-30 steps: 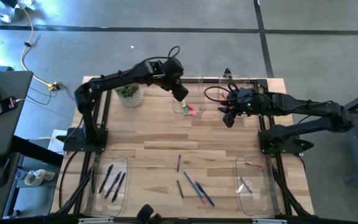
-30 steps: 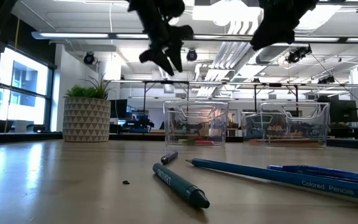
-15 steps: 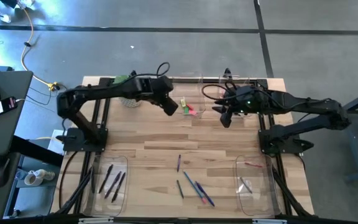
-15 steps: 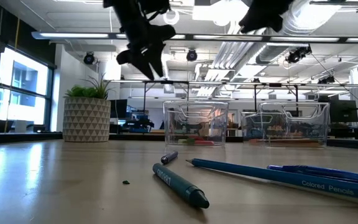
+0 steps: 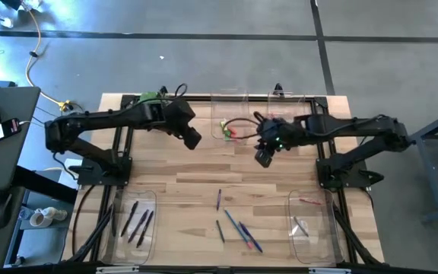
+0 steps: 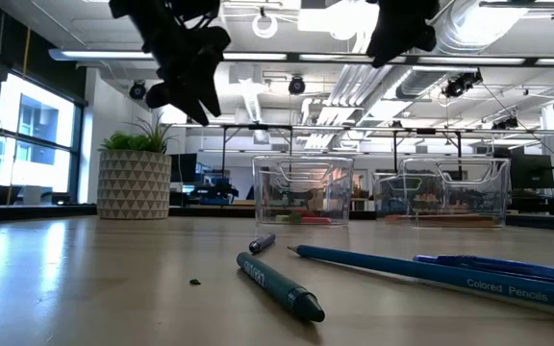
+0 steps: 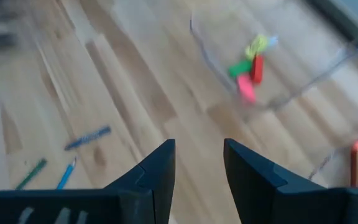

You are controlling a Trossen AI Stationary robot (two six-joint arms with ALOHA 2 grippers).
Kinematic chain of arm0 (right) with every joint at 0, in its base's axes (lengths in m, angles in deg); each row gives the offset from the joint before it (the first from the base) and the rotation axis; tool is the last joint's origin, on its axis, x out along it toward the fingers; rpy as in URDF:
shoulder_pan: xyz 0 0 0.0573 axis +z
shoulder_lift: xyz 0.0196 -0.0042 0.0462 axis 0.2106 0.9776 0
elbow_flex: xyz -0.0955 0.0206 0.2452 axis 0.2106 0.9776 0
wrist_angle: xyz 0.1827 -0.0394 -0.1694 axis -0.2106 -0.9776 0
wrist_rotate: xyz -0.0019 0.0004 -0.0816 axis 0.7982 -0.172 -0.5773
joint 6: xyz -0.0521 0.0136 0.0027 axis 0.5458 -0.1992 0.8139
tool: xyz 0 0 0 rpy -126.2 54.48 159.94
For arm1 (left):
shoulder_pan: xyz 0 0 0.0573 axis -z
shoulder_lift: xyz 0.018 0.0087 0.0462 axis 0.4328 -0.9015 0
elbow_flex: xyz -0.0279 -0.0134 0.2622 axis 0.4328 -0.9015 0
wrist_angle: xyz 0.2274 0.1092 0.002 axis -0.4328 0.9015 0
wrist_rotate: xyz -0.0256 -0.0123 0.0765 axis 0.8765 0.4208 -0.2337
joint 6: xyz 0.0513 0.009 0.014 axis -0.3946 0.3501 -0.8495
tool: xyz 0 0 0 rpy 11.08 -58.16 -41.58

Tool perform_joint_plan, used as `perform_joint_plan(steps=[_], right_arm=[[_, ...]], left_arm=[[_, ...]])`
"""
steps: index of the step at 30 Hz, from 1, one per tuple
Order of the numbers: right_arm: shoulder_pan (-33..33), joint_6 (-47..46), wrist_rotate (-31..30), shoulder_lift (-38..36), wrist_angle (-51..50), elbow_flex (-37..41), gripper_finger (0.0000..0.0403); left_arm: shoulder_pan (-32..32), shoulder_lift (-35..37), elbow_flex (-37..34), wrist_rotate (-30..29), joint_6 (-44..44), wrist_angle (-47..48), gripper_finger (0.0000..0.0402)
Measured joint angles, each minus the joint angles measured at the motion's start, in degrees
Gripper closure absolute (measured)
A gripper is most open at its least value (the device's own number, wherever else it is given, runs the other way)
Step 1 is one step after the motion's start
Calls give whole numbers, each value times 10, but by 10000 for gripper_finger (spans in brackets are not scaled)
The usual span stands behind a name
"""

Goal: Sort crayons/erasers/pens/pencils in bins
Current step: Put the blue pen into the bottom left transparent bin

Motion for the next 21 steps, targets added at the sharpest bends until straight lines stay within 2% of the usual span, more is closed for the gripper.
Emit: perform_joint_plan(steps=[6,13,21], right_arm=[[51,-58,0,65,-83,-58,274],[100,-135,12,125,-119,-91,274],[154,-236,37,165,-120,-91,274]], left_arm=[[-34,23,-10,36,-24,8,243],[-65,26,-10,57,-48,24,243],[-73,28,-10,55,-68,138,243]])
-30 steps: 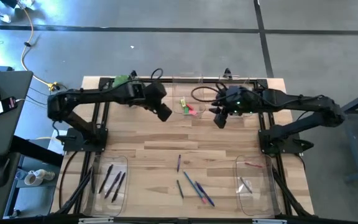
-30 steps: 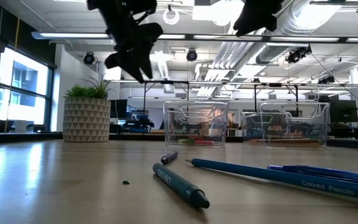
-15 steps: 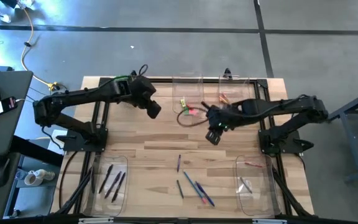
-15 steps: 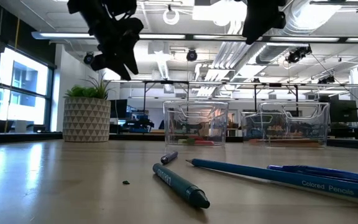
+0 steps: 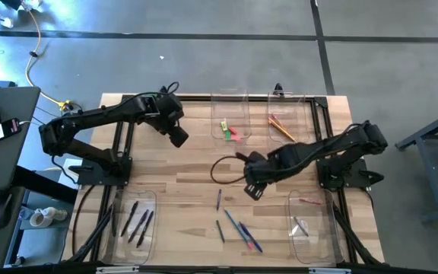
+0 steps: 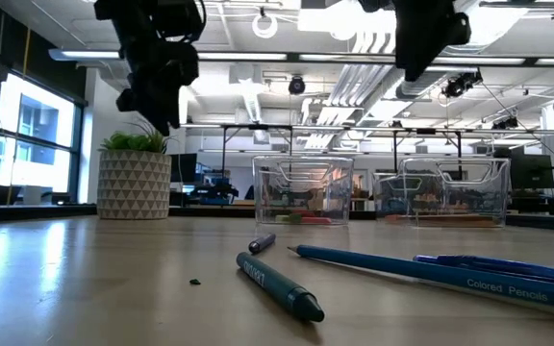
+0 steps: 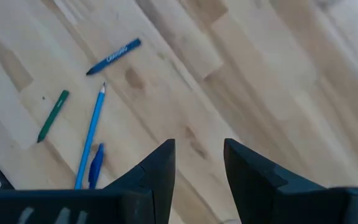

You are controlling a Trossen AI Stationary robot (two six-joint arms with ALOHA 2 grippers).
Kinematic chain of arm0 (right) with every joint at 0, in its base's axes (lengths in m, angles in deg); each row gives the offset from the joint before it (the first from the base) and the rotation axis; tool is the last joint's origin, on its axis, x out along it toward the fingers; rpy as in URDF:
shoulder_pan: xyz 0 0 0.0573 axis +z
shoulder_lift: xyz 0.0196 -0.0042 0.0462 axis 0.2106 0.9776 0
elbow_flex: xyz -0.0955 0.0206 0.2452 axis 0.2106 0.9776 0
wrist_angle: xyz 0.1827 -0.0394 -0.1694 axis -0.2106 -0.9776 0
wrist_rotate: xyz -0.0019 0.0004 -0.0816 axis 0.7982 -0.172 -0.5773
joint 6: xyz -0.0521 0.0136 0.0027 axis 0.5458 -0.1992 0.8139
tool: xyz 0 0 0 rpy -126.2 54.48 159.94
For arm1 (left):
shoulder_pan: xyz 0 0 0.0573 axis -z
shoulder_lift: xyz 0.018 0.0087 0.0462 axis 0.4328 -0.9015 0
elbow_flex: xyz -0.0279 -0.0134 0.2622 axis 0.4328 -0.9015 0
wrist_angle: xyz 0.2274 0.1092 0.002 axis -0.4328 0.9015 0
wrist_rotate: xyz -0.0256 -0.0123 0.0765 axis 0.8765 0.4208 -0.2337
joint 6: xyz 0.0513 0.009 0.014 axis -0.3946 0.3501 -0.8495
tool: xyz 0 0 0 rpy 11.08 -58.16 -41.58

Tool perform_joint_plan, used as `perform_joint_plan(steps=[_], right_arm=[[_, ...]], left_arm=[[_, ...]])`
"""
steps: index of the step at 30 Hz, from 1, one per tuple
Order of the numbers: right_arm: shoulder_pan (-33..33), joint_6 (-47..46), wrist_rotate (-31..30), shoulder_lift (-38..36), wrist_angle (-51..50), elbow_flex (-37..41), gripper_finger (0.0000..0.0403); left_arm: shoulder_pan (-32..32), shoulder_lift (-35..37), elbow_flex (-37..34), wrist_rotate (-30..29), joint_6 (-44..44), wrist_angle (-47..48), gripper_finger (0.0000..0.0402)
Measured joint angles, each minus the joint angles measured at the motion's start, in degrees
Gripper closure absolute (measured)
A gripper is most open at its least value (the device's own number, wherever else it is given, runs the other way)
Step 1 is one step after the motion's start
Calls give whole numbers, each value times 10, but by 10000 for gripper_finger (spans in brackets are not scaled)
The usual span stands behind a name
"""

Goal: Sort crayons/erasers/pens/pencils in bins
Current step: Put the blue pen into the bottom left transparent bin

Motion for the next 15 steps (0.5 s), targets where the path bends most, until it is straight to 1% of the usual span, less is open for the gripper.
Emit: perform_joint_plan(steps=[3,7,15], right_arm=[[17,-36,6,15,1,0,274],[37,-90,16,37,12,0,274],[73,-180,40,81,70,0,274]], left_arm=[[7,0,0,-3,-17,21,243],[11,0,0,-3,-23,14,243],[11,0,0,-5,-49,11,243]])
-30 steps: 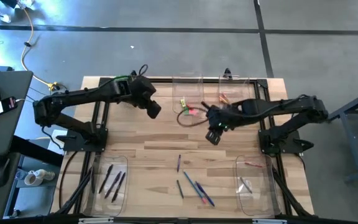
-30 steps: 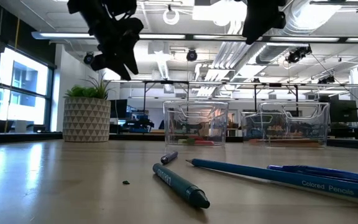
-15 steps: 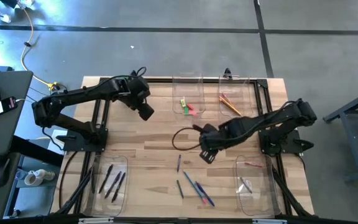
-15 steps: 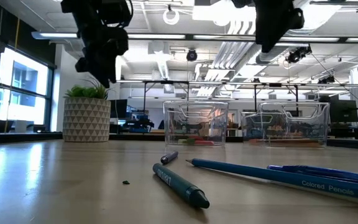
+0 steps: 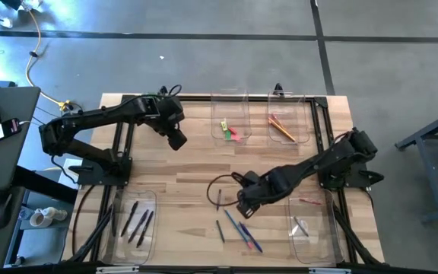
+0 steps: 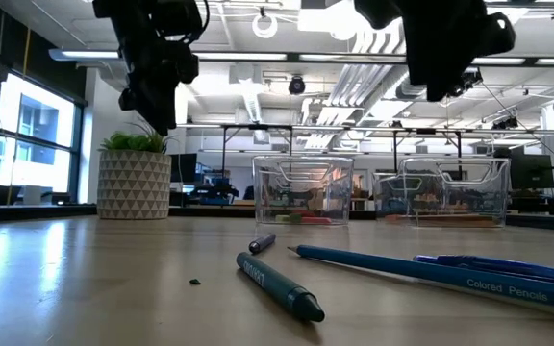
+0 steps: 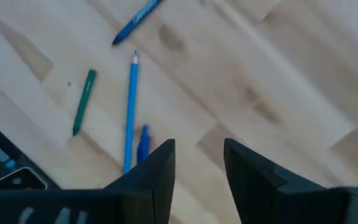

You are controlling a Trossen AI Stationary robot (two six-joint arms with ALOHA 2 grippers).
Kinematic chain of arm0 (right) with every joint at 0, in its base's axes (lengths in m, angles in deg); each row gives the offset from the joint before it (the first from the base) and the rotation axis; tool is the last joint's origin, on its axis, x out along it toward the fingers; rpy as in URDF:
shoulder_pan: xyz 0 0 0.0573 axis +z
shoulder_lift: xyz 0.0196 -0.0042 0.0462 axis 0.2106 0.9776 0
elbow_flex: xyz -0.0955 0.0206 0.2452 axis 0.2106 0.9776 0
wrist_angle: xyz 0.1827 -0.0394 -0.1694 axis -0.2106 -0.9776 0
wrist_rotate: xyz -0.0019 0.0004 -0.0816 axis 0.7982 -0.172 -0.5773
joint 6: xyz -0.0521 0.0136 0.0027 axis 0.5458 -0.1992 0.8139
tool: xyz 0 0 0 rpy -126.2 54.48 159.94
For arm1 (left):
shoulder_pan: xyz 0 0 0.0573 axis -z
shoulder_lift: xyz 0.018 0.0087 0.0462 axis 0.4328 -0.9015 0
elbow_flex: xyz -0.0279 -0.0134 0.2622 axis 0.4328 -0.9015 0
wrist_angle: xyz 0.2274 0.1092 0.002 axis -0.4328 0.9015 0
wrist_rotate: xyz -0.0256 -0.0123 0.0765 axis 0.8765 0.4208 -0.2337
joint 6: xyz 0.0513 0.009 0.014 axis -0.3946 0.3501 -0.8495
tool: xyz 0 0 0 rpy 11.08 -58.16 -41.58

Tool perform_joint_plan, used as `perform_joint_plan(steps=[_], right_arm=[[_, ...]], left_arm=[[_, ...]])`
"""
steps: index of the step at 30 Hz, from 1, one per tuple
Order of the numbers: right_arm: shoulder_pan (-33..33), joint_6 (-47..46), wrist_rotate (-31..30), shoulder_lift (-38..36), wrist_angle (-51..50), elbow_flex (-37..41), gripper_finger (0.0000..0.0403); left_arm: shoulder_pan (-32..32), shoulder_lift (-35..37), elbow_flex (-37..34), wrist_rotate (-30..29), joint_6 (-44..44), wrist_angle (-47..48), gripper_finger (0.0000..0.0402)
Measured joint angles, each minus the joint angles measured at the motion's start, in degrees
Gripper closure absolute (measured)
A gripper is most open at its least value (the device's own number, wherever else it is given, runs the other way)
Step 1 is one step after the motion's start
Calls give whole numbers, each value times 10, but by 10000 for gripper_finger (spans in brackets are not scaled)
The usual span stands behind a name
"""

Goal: Sort crayons/erasers/pens/pencils in bins
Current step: Put the blue pen into the bottom left transparent bin

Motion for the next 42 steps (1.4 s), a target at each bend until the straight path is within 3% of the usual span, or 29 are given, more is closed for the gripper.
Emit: perform_joint_plan(steps=[10,23,42], right_arm=[[46,-60,34,54,66,0,274],[109,-69,39,130,125,0,274],[127,-82,39,179,171,1,274]], left_arm=[[0,0,0,0,0,0,243],[0,0,0,0,-11,-1,243],[0,0,0,0,-15,-1,243]])
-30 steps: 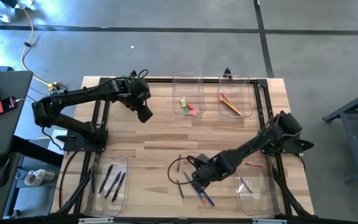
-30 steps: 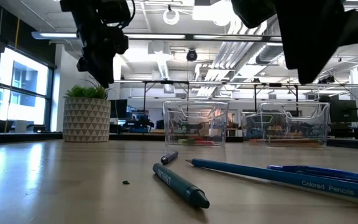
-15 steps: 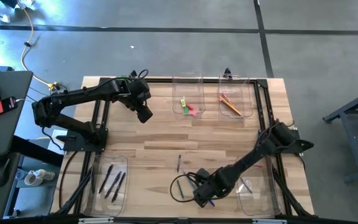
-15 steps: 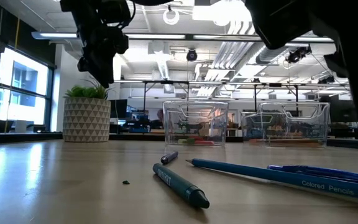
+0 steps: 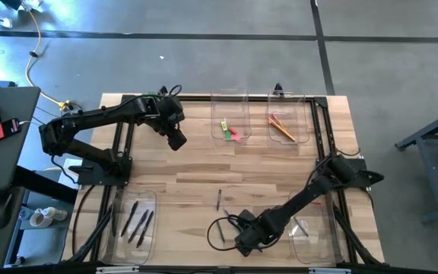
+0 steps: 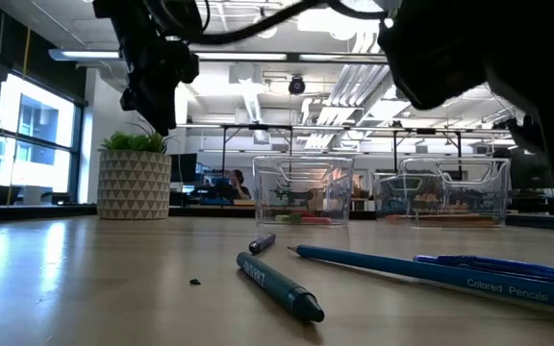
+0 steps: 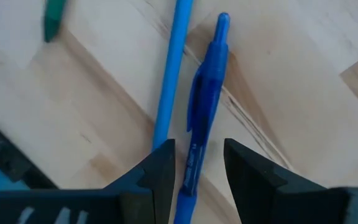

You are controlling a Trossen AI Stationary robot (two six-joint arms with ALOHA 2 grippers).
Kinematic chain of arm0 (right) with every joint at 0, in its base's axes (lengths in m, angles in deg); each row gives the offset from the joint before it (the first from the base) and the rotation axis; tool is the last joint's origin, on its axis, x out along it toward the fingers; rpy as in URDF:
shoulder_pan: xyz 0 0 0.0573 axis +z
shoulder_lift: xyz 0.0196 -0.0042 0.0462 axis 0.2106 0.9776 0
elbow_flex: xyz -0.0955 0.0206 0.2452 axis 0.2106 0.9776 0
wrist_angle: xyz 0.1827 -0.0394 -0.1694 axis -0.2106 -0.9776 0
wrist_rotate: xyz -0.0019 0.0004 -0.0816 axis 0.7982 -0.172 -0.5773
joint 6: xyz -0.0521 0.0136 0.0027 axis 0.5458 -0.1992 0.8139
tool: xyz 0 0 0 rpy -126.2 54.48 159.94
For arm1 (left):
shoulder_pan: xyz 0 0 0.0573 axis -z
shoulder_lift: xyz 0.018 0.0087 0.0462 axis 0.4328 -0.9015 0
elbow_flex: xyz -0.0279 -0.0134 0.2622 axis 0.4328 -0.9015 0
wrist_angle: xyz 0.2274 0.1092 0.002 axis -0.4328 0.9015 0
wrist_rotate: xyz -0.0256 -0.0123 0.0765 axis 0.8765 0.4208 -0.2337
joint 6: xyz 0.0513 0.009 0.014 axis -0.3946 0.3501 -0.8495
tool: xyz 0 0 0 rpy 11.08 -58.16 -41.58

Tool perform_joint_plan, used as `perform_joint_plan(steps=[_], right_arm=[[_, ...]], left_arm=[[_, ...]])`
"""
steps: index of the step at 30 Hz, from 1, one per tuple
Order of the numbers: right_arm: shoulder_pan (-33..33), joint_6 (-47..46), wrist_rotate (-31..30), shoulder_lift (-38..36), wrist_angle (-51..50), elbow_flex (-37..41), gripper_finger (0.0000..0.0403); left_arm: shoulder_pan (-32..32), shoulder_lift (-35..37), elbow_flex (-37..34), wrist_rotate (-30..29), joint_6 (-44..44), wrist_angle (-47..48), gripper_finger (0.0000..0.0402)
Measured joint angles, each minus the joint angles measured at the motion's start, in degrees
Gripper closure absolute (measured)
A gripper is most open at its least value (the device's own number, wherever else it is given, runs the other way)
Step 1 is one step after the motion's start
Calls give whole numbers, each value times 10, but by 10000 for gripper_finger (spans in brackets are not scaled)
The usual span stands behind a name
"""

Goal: Sort crayons/erasers/pens/pencils in bins
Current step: Put the blue pen into the bottom left transparent bin

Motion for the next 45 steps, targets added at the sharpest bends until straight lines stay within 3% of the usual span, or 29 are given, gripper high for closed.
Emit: perform_joint_plan(steps=[15,25,33,45], right_arm=[[0,-105,2,9,-69,-2,278],[-16,-155,33,9,-98,1,343],[-20,-153,35,8,-95,1,371],[-14,-136,19,12,-97,-18,377]], left_arm=[[0,0,0,0,0,0,243],[0,0,0,0,-13,0,243],[0,0,0,4,-15,0,243],[0,0,0,7,-34,0,243]])
